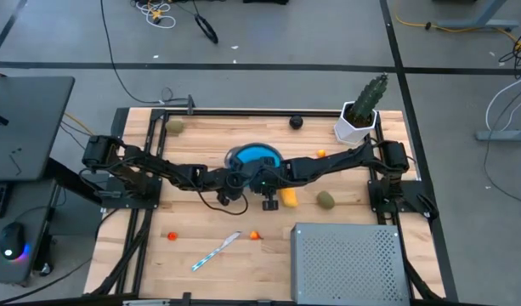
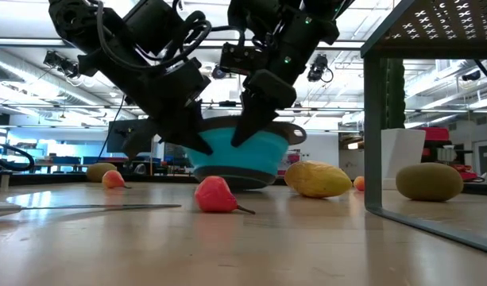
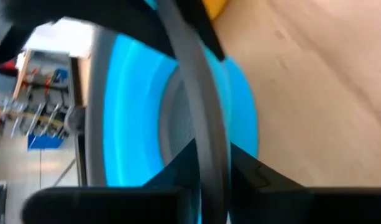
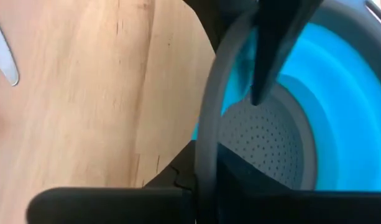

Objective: Pick & Place Fruit
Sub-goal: Put the blue strainer bowl on the shelf

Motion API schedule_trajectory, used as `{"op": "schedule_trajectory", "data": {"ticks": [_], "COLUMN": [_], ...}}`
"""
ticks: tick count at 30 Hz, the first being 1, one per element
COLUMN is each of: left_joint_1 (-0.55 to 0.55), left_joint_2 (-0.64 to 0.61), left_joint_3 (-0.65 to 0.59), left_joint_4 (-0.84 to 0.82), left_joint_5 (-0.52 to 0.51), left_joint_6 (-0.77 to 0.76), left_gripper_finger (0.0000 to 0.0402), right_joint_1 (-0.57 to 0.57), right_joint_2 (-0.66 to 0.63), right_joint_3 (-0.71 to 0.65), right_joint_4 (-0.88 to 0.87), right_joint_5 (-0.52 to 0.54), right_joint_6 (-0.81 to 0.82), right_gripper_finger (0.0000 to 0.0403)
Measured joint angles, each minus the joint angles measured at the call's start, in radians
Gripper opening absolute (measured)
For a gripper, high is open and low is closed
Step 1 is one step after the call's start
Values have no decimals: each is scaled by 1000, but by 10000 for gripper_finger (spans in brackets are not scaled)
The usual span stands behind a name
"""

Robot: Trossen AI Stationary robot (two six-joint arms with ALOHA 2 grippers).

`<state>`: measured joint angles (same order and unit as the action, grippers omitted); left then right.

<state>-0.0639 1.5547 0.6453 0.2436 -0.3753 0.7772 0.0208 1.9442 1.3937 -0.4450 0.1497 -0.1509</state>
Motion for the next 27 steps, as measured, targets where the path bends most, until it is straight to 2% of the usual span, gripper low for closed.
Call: {"op": "schedule_trajectory", "data": {"ticks": [8,14,19,27], "left_joint_1": [0,-2,-1,-1], "left_joint_2": [-17,-102,-204,-359], "left_joint_3": [0,0,0,0], "left_joint_4": [24,-5,-100,-240], "left_joint_5": [-43,-30,24,18], "left_joint_6": [-141,-242,-320,-382], "left_gripper_finger": [152,207,227,231], "right_joint_1": [-1,-7,-16,-44], "right_joint_2": [-1,-1,-1,-3], "right_joint_3": [0,0,0,1], "right_joint_4": [-1,-11,-23,-34], "right_joint_5": [65,82,47,-88], "right_joint_6": [-4,4,17,63], "right_gripper_finger": [27,16,13,12]}}
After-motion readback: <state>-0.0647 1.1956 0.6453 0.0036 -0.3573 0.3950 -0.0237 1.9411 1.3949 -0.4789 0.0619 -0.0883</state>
